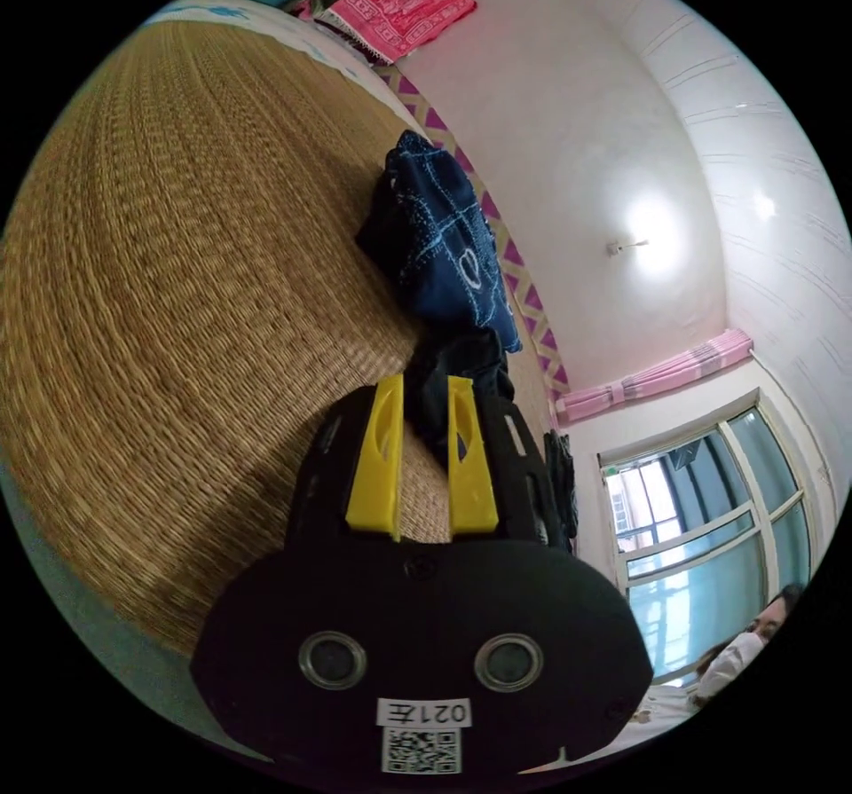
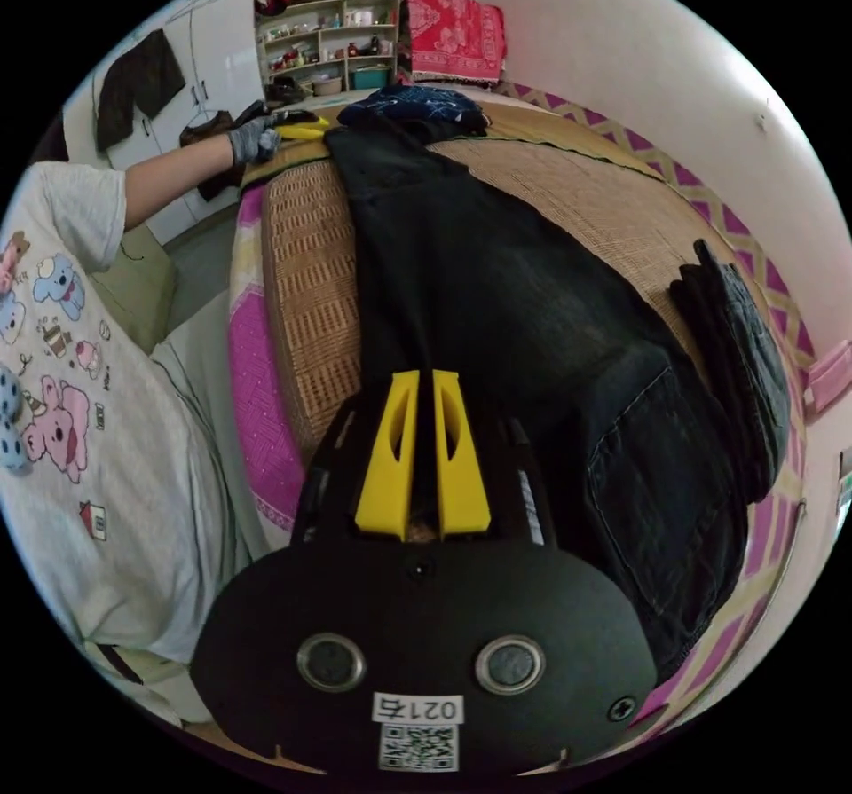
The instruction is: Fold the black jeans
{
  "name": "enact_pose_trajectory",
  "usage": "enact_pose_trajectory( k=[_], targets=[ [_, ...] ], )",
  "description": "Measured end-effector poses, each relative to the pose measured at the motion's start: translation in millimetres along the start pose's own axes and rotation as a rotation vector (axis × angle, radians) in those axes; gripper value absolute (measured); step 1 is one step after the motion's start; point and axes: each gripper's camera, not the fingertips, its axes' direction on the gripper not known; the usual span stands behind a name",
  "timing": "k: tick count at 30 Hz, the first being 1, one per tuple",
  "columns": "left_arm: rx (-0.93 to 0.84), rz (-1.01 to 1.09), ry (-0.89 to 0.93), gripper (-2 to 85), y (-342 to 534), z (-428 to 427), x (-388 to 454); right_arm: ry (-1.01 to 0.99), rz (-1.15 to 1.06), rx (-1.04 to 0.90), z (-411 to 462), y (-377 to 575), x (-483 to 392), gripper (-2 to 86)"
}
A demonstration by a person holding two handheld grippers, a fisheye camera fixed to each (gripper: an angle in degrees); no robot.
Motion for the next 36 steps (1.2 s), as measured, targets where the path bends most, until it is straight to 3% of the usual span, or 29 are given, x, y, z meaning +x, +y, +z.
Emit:
enact_pose_trajectory(
  k=[4, 13, 22, 28, 33, 36],
  targets=[
    [-0.039, 0.005, 0.072, 11.7, 15.3, 2.6, -3.0, -0.084, 0.131, 0.150, -35.1, 24.6, 18.3, 2.3],
    [-0.138, -0.045, -0.088, 16.5, 43.8, 37.8, 19.1, -0.143, 0.282, 0.277, -81.7, 81.5, 38.0, 1.0],
    [-0.065, -0.109, -0.035, 11.3, 69.5, 75.2, -8.6, -0.207, 0.414, 0.362, -104.7, 133.9, 59.2, 0.4],
    [-0.032, -0.094, 0.034, 0.9, 113.4, 88.6, -16.7, -0.154, 0.474, 0.375, -119.5, 163.8, 75.1, -0.1],
    [0.015, 0.122, 0.030, -0.2, 155.7, 79.2, 85.8, 0.126, 0.513, 0.377, -138.3, 190.3, 91.2, 0.8],
    [0.038, 0.326, 0.038, -0.3, 199.7, 77.2, 194.2, 0.065, 0.559, 0.385, -145.2, 201.3, 112.1, 1.5]
  ],
)
